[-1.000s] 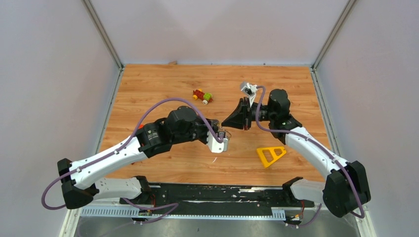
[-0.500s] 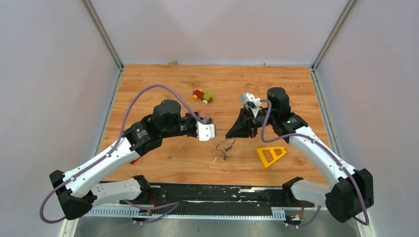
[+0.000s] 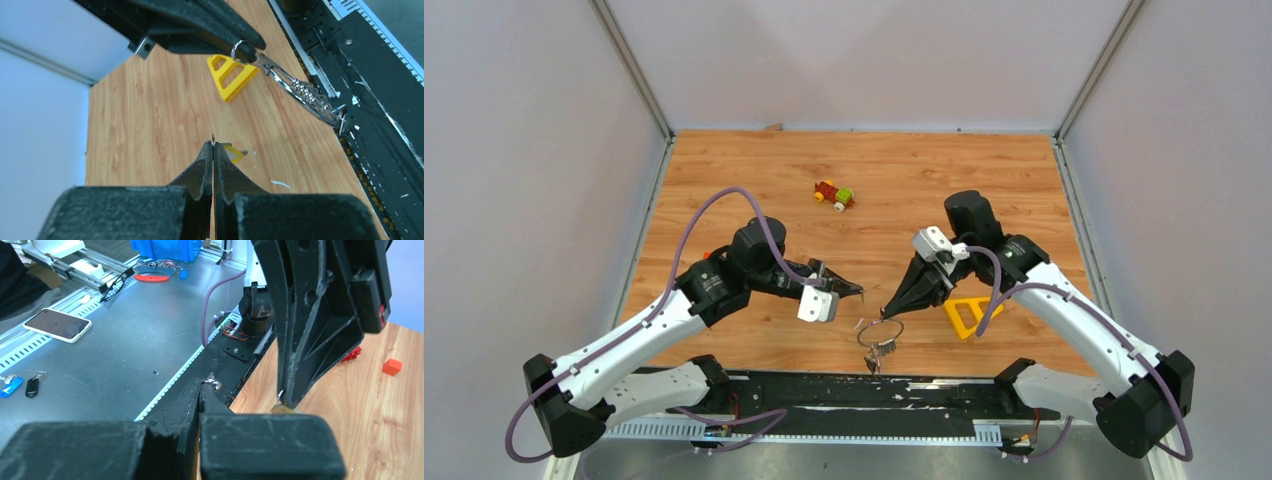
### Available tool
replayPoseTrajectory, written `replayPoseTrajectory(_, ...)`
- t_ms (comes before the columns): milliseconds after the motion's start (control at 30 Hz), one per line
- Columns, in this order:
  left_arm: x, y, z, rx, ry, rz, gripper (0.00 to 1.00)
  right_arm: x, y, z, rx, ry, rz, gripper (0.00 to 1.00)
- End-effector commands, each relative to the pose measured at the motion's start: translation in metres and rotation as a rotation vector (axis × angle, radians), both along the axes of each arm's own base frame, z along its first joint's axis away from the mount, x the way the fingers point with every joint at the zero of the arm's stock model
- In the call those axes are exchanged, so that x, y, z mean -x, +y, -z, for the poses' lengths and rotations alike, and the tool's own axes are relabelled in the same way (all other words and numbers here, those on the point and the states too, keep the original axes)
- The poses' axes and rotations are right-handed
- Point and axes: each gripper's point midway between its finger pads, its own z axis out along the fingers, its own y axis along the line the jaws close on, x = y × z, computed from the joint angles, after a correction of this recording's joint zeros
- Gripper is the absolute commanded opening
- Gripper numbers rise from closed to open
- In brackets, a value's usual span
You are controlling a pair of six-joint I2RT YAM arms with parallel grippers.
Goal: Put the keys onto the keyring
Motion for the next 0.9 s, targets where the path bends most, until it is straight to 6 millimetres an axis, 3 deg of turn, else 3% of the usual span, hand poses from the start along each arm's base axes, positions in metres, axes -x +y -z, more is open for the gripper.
replayPoseTrajectory(0,0.015,-0.007,-0.014,0.080,-0.119,0.141,0.00,0.011,0.005,-0.018,-0.113,-0.059,-0.109,0.00)
replayPoseTrajectory(367,0.018,-0.009,-0.014,0.111,-0.197,0.153,0.00,-0.005,0.021,-0.026,-0.191,0.013,-0.082,0.00)
replayPoseTrajectory(533,0.014,-0.008,-0.011,0.103,-0.204,0.132,0.00,-0.010,0.025,-0.021,-0.184,0.026,-0.066,0.00)
replayPoseTrajectory(667,-0.005,-0.002,-0.007,0.061,-0.207,0.013,0.00,-0.010,0.023,-0.026,-0.185,0.012,-0.062,0.00)
replayPoseTrajectory(867,-0.037,0.009,-0.011,0.000,-0.159,-0.198,0.00,-0.025,0.016,-0.030,-0.143,0.026,-0.015,0.00)
